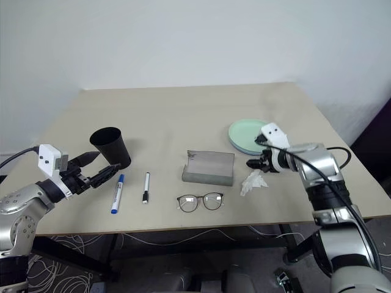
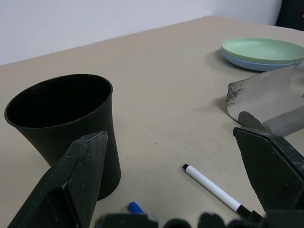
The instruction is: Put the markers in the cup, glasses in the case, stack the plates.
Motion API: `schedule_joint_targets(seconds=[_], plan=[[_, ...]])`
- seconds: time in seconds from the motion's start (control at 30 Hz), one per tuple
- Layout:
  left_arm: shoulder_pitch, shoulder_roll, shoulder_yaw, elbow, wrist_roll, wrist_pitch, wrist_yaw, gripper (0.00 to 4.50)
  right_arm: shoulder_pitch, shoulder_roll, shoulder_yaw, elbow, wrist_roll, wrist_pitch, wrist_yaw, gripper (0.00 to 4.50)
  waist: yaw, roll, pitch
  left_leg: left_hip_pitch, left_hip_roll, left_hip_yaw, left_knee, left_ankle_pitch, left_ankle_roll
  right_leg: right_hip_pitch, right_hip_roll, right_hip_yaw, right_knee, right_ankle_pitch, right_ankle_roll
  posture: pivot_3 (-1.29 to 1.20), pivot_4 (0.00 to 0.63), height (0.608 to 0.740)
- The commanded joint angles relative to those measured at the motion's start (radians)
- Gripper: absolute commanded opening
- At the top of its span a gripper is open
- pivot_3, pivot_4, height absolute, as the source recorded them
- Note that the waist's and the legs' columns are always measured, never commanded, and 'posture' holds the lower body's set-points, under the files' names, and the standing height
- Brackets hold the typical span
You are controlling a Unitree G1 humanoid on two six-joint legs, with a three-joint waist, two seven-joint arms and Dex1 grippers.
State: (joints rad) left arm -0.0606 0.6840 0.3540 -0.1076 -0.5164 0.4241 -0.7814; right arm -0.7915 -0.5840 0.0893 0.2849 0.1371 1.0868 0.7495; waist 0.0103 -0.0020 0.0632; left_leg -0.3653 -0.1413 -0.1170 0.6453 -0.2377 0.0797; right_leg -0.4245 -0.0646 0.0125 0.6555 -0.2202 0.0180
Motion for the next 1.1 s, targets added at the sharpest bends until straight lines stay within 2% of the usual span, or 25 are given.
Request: schedule_joint_targets(seconds=[0.03, 0.13, 0.4, 0.8, 0.9, 1.1], plan=[[-0.022, 0.018, 0.012, -0.017, 0.005, -0.016, -0.001, 4.5, -0.074, 0.013, -0.087, 0.062, 0.028, 0.11, -0.07, 4.47, 0.001, 0.0, 0.0, 0.0, 0.0, 0.0, 0.0, 0.0, 0.0, 0.0, 0.0, 0.0, 0.0, 0.001, -0.001, 0.0, 0.0, 0.74], [-0.022, 0.018, 0.01, -0.017, 0.006, -0.016, -0.001, 4.5, -0.083, 0.01, -0.09, 0.07, 0.034, 0.146, -0.084, 4.47, 0.003, 0.0, 0.0, 0.0, 0.0, 0.0, 0.0, 0.0, 0.0, 0.0, 0.0, -0.001, -0.001, 0.003, -0.004, 0.0, 0.0, 0.74], [-0.012, 0.015, 0.013, -0.019, 0.012, -0.019, 0.0, 4.5, 0.007, -0.029, 0.0, -0.01, 0.043, 0.199, -0.065, 4.47, 0.001, 0.0, 0.0, -0.001, 0.0, 0.0, -0.001, 0.0, 0.001, 0.0, 0.0, 0.0, -0.002, 0.003, -0.004, 0.0, 0.0, 0.74], [-0.009, 0.013, 0.01, -0.015, 0.017, -0.022, 0.0, 4.5, 0.045, -0.027, 0.016, -0.083, 0.089, 0.243, -0.064, 4.47, -0.001, 0.0, 0.0, -0.001, 0.0, 0.0, -0.001, 0.0, 0.001, 0.0, 0.0, 0.0, -0.001, 0.0, 0.0, 0.0, 0.0, 0.74], [-0.008, 0.012, 0.01, -0.015, 0.017, -0.023, 0.001, 4.5, 0.051, -0.022, 0.023, -0.093, 0.097, 0.239, -0.064, 3.89, -0.001, 0.0, 0.0, -0.001, 0.0, 0.0, -0.001, 0.0, 0.001, 0.0, 0.0, 0.0, -0.001, 0.0, 0.0, 0.0, 0.0, 0.74], [-0.011, 0.01, 0.007, -0.012, 0.021, -0.025, 0.003, 4.5, 0.05, -0.022, 0.039, -0.089, 0.106, 0.231, -0.063, 1.78, -0.001, 0.0, 0.0, -0.001, 0.0, 0.0, -0.001, 0.0, 0.001, 0.0, 0.0, 0.0, -0.001, 0.0, 0.0, 0.0, 0.0, 0.74]])
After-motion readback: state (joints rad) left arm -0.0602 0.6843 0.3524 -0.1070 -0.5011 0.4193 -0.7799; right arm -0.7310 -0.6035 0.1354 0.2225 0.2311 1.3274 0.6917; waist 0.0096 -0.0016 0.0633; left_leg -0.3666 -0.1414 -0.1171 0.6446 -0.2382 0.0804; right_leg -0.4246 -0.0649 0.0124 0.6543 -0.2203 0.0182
